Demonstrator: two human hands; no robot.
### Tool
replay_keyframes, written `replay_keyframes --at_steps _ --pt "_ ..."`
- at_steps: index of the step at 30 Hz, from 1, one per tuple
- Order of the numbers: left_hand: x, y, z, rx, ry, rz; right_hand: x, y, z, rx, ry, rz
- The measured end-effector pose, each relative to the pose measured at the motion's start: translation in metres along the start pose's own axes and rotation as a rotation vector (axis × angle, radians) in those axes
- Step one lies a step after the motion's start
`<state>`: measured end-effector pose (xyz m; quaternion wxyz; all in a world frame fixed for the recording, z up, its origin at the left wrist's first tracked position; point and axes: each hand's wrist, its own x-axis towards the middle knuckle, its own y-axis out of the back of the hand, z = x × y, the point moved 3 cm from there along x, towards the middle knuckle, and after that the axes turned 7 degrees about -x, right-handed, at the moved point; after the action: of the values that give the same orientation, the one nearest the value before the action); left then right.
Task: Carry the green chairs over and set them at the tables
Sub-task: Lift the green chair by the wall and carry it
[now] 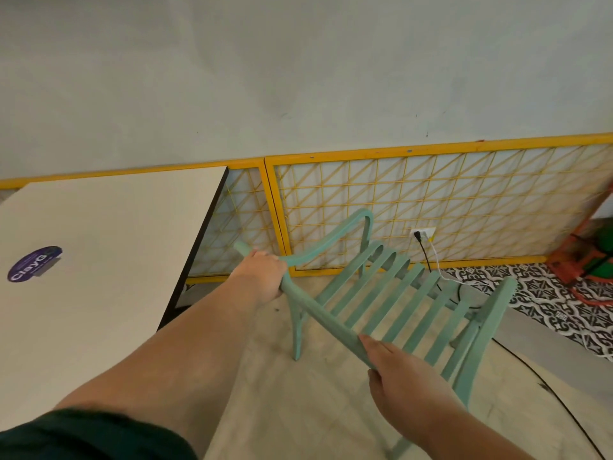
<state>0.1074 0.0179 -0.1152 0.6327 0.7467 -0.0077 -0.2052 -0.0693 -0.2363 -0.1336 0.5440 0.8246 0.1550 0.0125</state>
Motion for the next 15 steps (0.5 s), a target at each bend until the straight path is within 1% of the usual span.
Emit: replay_keyframes --at_steps 8,15 --pt "0.004 -0.008 0.004 -0.023 0.045 -0.001 -0.002 0.005 0.006 -0.037 0.014 -0.019" --pt "-0.016 -0.012 0.028 -0.045 0.103 0.042 -0.002 0.022 0.038 -0.185 0.047 -0.030"
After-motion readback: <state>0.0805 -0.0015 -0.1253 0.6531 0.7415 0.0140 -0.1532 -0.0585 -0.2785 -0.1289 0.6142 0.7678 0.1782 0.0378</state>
